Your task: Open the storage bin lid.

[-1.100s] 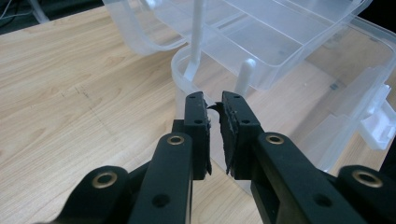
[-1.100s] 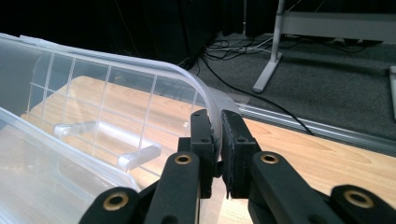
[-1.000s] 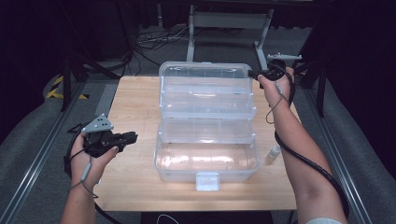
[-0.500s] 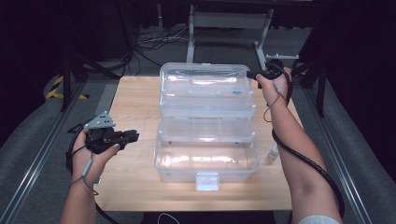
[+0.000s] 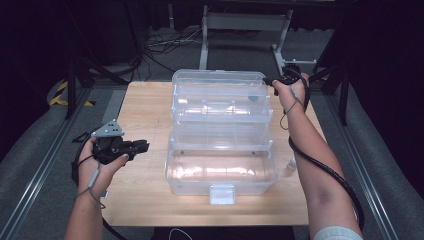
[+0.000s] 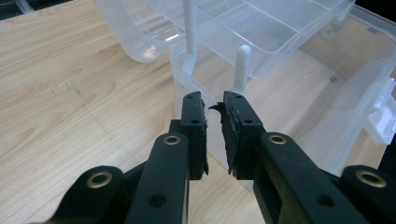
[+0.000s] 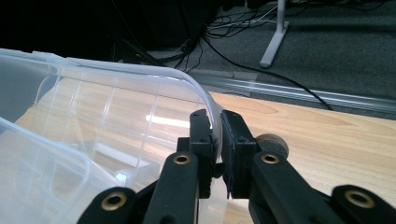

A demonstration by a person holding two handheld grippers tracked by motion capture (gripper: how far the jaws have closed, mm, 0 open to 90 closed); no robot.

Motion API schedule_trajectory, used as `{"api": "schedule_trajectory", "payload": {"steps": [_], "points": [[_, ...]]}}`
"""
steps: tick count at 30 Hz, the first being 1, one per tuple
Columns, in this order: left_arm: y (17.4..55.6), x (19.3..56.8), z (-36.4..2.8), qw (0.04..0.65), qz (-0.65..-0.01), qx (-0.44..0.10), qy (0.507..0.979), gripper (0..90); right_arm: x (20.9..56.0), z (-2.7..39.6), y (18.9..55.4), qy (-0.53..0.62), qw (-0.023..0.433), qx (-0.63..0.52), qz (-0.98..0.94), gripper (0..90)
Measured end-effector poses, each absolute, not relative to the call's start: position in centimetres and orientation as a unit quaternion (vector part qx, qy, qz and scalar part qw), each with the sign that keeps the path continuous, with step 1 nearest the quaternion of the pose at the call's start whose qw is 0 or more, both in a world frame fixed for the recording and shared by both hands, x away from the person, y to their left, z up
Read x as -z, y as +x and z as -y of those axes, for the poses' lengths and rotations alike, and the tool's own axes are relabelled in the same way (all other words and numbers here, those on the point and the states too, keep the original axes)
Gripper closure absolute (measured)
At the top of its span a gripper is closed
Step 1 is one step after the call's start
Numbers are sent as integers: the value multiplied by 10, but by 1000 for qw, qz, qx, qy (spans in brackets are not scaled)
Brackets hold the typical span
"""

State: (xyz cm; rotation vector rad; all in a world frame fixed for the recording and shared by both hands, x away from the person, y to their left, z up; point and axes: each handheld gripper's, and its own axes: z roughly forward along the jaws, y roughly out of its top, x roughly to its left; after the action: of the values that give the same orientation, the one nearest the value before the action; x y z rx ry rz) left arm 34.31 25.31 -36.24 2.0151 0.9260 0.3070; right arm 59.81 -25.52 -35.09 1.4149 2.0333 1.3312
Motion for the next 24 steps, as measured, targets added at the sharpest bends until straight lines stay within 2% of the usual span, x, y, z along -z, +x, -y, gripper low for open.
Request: {"api": "schedule_trajectory", "payload": {"steps": [24], "points": [[327,367,-263,428,-384,-126,809,782,371,253,615,520,138,-446,-715,836]]}}
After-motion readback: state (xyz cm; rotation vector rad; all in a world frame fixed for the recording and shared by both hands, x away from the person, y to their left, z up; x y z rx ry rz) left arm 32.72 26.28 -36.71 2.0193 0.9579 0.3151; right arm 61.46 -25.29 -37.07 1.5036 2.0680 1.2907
